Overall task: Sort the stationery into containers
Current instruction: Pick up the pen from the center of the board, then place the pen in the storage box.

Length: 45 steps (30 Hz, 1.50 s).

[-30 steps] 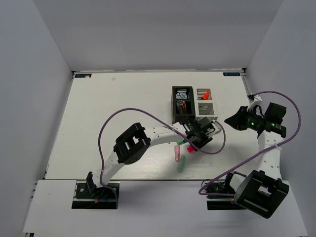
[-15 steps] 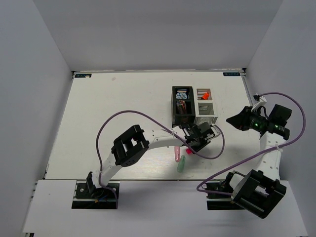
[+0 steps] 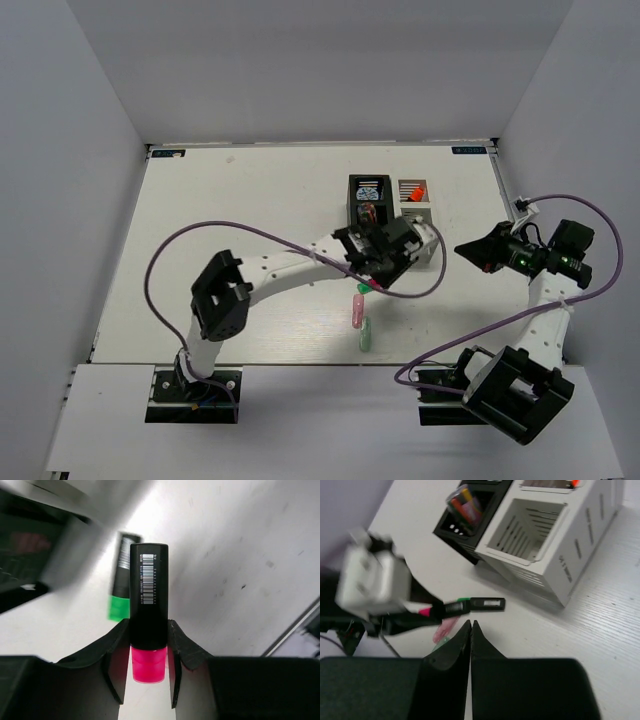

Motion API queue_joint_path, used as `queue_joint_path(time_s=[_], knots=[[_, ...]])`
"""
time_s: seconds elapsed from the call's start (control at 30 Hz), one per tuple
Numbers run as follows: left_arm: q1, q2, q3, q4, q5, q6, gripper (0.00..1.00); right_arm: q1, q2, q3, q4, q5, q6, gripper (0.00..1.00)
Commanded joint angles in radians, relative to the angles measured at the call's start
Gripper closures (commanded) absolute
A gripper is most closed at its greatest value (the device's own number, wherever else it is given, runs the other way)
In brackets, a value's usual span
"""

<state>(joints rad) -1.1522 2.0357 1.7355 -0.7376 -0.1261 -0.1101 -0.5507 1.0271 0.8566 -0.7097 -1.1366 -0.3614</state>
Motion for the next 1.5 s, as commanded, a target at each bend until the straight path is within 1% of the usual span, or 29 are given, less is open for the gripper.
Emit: queue_joint_path(time_s=[0.0, 0.03, 0.07, 0.1, 0.17, 0.2, 0.23, 0.3, 0.33, 0.37, 0.4, 0.43, 0.47, 0.5, 0.57, 0.63, 0.67, 0.7, 0.77, 0.8, 0.87, 0.9, 1.0, 1.1, 1.13, 1.23, 1.47], knots=[[0.051, -0.166, 0.074, 0.024, -0.024, -0.026, 1.00, -0.011, -0.001, 0.047, -0.144, -0.176, -0.131, 1.00], [0.063, -0.176, 0.099, 0.033, -0.006, -0.034, 1.00, -0.011, 0.005, 0.055, -0.174, -0.195, -0.218, 1.00], [0.081, -0.193, 0.107, 0.058, 0.008, -0.042, 1.00, -0.012, 0.023, 0.061, -0.225, -0.221, -0.244, 0.98], [0.092, -0.200, 0.108, 0.098, 0.043, -0.057, 1.00, -0.012, 0.030, 0.082, -0.282, -0.238, -0.298, 0.91], [0.118, -0.232, 0.090, 0.199, 0.075, -0.065, 1.00, -0.012, 0.063, 0.091, -0.338, -0.250, -0.358, 0.81], [0.134, -0.238, 0.064, 0.240, 0.088, -0.075, 1.00, -0.014, 0.070, 0.096, -0.349, -0.261, -0.385, 0.79], [0.143, -0.242, 0.040, 0.370, 0.109, -0.082, 1.00, -0.014, 0.088, 0.104, -0.399, -0.264, -0.424, 0.77], [0.179, -0.230, 0.029, 0.453, 0.124, -0.094, 1.00, -0.014, 0.116, 0.114, -0.441, -0.278, -0.491, 0.76], [0.192, -0.195, 0.041, 0.557, 0.167, -0.100, 1.00, -0.012, 0.135, 0.134, -0.530, -0.279, -0.566, 0.76], [0.210, -0.180, 0.039, 0.601, 0.210, -0.109, 1.00, -0.014, 0.148, 0.143, -0.566, -0.281, -0.606, 0.74], [0.227, -0.172, 0.041, 0.688, 0.227, -0.114, 1.00, -0.014, 0.183, 0.148, -0.642, -0.294, -0.690, 0.74], [0.235, -0.143, 0.038, 0.787, 0.244, -0.121, 1.00, -0.014, 0.197, 0.174, -0.740, -0.296, -0.811, 0.74], [0.247, -0.120, 0.024, 0.831, 0.272, -0.126, 1.00, -0.014, 0.214, 0.182, -0.855, -0.301, -0.880, 0.72], [0.259, -0.089, 0.022, 0.909, 0.276, -0.134, 1.00, -0.014, 0.253, 0.188, -0.920, -0.311, -1.037, 0.70], [0.278, -0.019, 0.041, 1.035, 0.315, -0.166, 1.00, -0.012, 0.268, 0.183, -0.945, -0.330, -1.093, 0.68], [0.299, 0.013, 0.061, 1.078, 0.316, -0.201, 1.00, -0.014, 0.269, 0.165, -0.944, -0.331, -1.140, 0.67], [0.302, 0.062, 0.073, 1.137, 0.318, -0.217, 1.00, -0.012, 0.258, 0.157, -0.944, -0.328, -1.166, 0.67], [0.318, 0.078, 0.082, 1.164, 0.316, -0.229, 1.00, -0.015, 0.254, 0.153, -0.942, -0.327, -1.174, 0.65], [0.325, 0.124, 0.104, 1.190, 0.313, -0.247, 1.00, -0.015, 0.248, 0.142, -0.942, -0.333, -1.200, 0.65], [0.335, 0.158, 0.163, 1.184, 0.310, -0.252, 1.00, -0.015, 0.245, 0.139, -0.945, -0.334, -1.205, 0.65], [0.347, 0.201, 0.196, 1.173, 0.296, -0.260, 1.00, -0.014, 0.226, 0.127, -0.947, -0.334, -1.228, 0.64], [0.348, 0.227, 0.240, 1.169, 0.292, -0.257, 1.00, -0.014, 0.223, 0.128, -0.945, -0.334, -1.234, 0.64], [0.359, 0.294, 0.288, 1.170, 0.280, -0.252, 1.00, -0.015, 0.208, 0.118, -0.945, -0.338, -1.234, 0.64], [0.364, 0.320, 0.318, 1.160, 0.257, -0.247, 1.00, -0.017, 0.203, 0.107, -0.944, -0.336, -1.242, 0.64], [0.364, 0.346, 0.344, 1.155, 0.256, -0.246, 1.00, -0.017, 0.206, 0.105, -0.945, -0.336, -1.245, 0.63], [0.364, 0.374, 0.363, 1.132, 0.243, -0.235, 1.00, -0.015, 0.217, 0.110, -0.944, -0.334, -1.246, 0.63], [0.361, 0.396, 0.354, 1.092, 0.266, -0.226, 1.00, -0.018, 0.237, 0.111, -0.944, -0.336, -1.246, 0.63]])
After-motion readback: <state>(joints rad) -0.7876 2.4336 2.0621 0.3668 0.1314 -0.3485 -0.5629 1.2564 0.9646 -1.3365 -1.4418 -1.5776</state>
